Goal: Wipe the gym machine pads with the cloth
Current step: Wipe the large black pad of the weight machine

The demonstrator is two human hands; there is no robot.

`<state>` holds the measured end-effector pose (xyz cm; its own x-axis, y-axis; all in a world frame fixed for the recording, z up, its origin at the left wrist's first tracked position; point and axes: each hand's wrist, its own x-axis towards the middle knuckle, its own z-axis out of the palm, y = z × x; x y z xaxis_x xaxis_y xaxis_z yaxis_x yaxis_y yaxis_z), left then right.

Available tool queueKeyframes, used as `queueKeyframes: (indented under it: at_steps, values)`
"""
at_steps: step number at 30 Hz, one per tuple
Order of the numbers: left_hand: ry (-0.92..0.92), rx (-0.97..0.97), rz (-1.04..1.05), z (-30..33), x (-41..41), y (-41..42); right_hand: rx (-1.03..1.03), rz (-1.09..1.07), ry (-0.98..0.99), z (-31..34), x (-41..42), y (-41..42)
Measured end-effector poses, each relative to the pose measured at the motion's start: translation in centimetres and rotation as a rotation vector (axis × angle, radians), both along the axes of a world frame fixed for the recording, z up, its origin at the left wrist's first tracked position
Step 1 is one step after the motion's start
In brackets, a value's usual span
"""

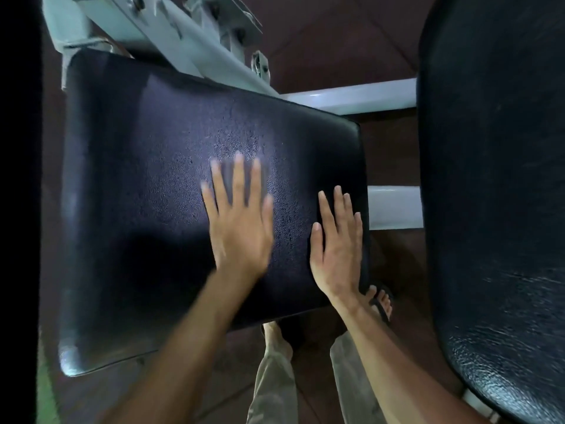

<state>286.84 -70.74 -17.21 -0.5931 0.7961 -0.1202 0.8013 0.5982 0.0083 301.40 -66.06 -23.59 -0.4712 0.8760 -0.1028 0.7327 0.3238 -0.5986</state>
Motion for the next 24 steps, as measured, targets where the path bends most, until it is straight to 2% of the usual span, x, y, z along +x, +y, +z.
queueKeyframes:
  at_steps: [3,5,8,11,15,19,24]
  values:
    - [-0.062,-0.038,-0.066,-1.1,6.4,-3.2,-0.066,0.009,0.071,0.1,0.2,0.3]
    - [-0.122,-0.042,-0.069,-1.7,8.2,-2.0,-0.195,-0.023,0.249,0.3,0.9,0.6]
    - [-0.207,-0.025,-0.116,-1.2,7.1,-0.6,-0.272,-0.177,0.468,1.4,2.8,1.1]
    - [-0.228,0.076,-0.09,0.6,3.0,-1.4,-0.263,-0.258,0.491,3.5,3.6,0.3]
    - [-0.079,0.051,0.052,1.6,-2.7,-2.2,-0.228,-0.092,0.325,5.2,-0.3,-2.3]
    - [0.014,-0.037,0.035,0.9,-2.8,-2.6,-0.104,-0.046,-0.052,4.3,-4.6,-4.6]
    - [0.048,-0.046,0.043,0.5,-2.6,-2.7,-0.066,-0.004,-0.228,2.2,0.4,-4.8]
